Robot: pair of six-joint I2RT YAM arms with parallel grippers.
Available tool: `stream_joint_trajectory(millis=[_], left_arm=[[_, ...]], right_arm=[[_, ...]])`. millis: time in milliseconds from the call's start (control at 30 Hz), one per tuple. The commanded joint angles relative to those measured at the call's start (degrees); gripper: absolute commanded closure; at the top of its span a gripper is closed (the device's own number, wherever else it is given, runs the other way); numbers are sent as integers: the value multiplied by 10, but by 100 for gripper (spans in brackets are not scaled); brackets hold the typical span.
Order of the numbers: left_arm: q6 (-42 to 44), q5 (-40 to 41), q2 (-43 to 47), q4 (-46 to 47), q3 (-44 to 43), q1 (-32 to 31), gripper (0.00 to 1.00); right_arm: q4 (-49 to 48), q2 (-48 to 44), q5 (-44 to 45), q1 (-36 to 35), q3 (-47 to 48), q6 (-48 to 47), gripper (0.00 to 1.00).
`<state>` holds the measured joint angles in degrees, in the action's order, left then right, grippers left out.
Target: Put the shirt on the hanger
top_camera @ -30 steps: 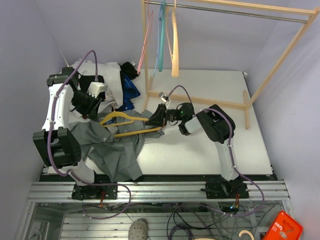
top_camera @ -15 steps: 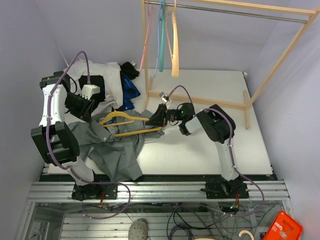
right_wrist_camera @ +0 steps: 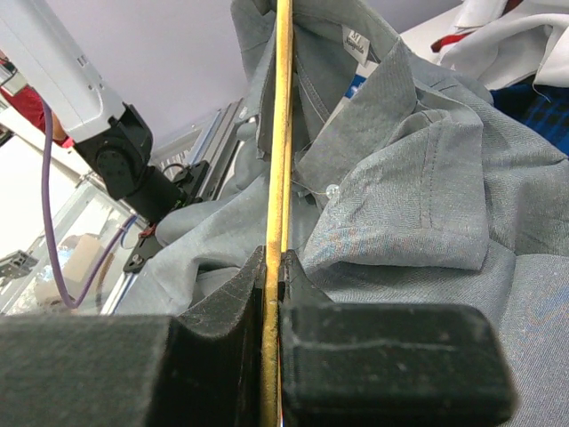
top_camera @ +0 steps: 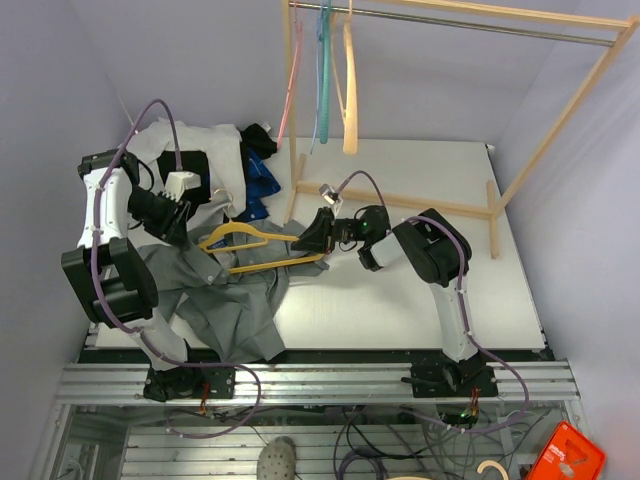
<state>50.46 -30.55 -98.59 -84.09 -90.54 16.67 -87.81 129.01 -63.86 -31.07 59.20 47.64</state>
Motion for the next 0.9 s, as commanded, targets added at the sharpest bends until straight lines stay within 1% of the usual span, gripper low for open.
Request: stream_joint_trajectory(millis=[0, 33, 67, 100, 133, 300, 533, 867], left_arm=[[18, -45, -8, -17, -9, 5, 58], [19, -46, -9, -17, -9, 5, 65], [19, -45, -9, -17, -10, 5, 79], [17, -44, -10, -17, -12, 5, 91], [15, -44, -11, -17, -15, 6, 93], [10, -53, -6, -18, -40, 6, 93], [-19, -108, 9, -19, -76, 6, 93], [-21, -103, 10, -19, -69, -8, 93]], right_arm=[[-165, -21, 6, 4, -2, -5, 100], [-165, -21, 6, 4, -2, -5, 100], [-165, -21, 6, 4, -3, -5, 100], [-165, -21, 6, 4, -3, -5, 100], [-165, -22, 6, 4, -3, -5, 100], [-165, -19, 2, 4, -1, 0, 100], [-166, -20, -17, 1, 7, 4, 100], [-165, -15, -16, -16, 48, 8, 100]])
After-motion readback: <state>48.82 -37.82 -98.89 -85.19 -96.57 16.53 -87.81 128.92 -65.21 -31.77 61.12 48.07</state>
